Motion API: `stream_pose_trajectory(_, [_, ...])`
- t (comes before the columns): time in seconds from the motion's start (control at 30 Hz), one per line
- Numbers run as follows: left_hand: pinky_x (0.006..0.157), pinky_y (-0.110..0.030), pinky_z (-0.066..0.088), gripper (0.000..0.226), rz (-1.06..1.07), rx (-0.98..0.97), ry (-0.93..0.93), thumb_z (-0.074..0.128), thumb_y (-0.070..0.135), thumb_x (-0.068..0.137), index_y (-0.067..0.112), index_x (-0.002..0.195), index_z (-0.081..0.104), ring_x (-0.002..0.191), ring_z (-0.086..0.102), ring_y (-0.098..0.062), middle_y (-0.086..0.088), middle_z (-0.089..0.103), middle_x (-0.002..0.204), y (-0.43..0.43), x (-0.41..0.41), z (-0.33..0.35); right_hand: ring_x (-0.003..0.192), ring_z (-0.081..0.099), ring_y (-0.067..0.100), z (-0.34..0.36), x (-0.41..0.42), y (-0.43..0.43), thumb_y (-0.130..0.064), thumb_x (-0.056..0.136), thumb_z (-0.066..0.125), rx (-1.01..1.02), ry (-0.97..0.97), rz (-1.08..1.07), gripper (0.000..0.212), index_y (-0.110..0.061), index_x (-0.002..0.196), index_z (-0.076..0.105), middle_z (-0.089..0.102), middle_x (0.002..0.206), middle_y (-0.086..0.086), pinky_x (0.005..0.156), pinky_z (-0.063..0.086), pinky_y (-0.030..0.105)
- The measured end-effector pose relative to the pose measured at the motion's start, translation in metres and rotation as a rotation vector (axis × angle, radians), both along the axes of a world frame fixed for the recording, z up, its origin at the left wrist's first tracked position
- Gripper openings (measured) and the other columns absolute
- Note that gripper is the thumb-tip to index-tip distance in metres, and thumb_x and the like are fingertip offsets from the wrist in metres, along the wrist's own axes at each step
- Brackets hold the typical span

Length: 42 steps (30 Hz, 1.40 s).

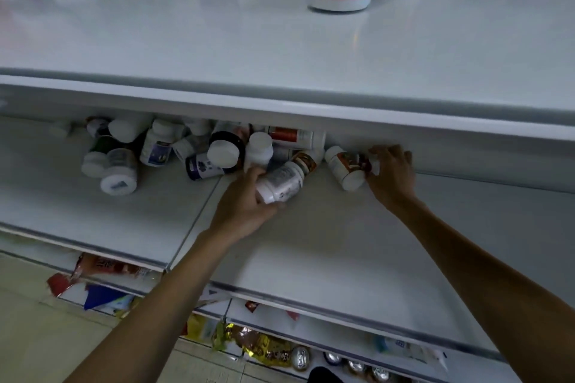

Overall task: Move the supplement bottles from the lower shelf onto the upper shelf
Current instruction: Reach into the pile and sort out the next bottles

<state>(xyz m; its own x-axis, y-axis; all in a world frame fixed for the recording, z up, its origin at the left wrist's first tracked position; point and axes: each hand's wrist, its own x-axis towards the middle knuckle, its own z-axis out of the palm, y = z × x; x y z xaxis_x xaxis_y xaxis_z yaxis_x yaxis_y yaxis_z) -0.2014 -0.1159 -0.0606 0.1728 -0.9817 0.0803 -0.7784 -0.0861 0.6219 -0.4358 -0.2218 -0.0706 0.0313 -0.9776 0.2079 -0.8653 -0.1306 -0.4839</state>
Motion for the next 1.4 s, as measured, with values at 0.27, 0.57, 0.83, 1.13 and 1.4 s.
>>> stream_pose_trajectory(0.27, [0.06, -0.01, 0.04, 0.057, 0.119, 0.004, 0.363, 0.081, 0.026, 0.068, 0.02, 0.114, 0.047, 0.089, 0.055, -0.009, 0.007, 0.055, 0.103, 0.032, -0.009, 0.056, 0.104, 0.056, 0.04, 0.024, -0.007, 0.032, -0.027, 0.084, 0.067, 0.204, -0.178, -0.117, 0.035, -0.006, 0.11, 0.057, 0.059, 0.114, 0.023, 0.071, 0.041, 0.034])
stream_pose_trajectory(0.57, [0.074, -0.019, 0.045, 0.05, 0.043, -0.094, 0.514, 0.083, 0.019, 0.065, 0.034, 0.101, 0.051, 0.098, 0.054, -0.012, 0.014, 0.058, 0.098, 0.131, 0.001, 0.102, 0.087, 0.058, 0.017, 0.089, 0.026, 0.147, -0.038, 0.074, 0.076, 0.26, -0.417, 0.138, 0.027, -0.023, 0.093, 0.066, 0.062, 0.097, 0.0, 0.068, 0.047, 0.028])
stream_pose_trajectory(0.83, [0.08, -0.027, 0.047, 0.038, 0.141, -0.164, 0.557, 0.076, 0.023, 0.075, 0.03, 0.103, 0.051, 0.099, 0.057, -0.014, 0.005, 0.061, 0.106, 0.245, 0.046, 0.149, 0.087, 0.064, 0.018, 0.154, 0.091, 0.253, -0.004, 0.076, 0.073, 0.482, -0.828, 0.506, 0.033, -0.009, 0.104, 0.056, 0.058, 0.109, 0.016, 0.07, 0.06, 0.031])
stream_pose_trajectory(1.13, [0.069, -0.024, 0.05, 0.021, 0.211, -0.384, 0.649, 0.062, 0.043, 0.07, 0.033, 0.088, 0.06, 0.079, 0.064, -0.008, 0.008, 0.067, 0.085, 0.339, 0.097, 0.211, 0.083, 0.064, 0.01, 0.223, 0.17, 0.31, -0.007, 0.083, 0.066, 0.51, -0.855, 0.839, 0.027, -0.023, 0.104, 0.066, 0.067, 0.095, 0.0, 0.07, 0.055, 0.026])
stream_pose_trajectory(1.4, [0.064, -0.018, 0.048, 0.023, 0.321, -0.478, 0.648, 0.045, 0.031, 0.096, 0.035, 0.118, 0.04, 0.084, 0.058, -0.009, 0.01, 0.058, 0.094, 0.375, 0.136, 0.231, 0.087, 0.064, 0.023, 0.254, 0.231, 0.347, 0.001, 0.092, 0.051, 0.503, -0.807, 1.031, 0.031, -0.021, 0.111, 0.062, 0.059, 0.102, 0.014, 0.075, 0.058, 0.038])
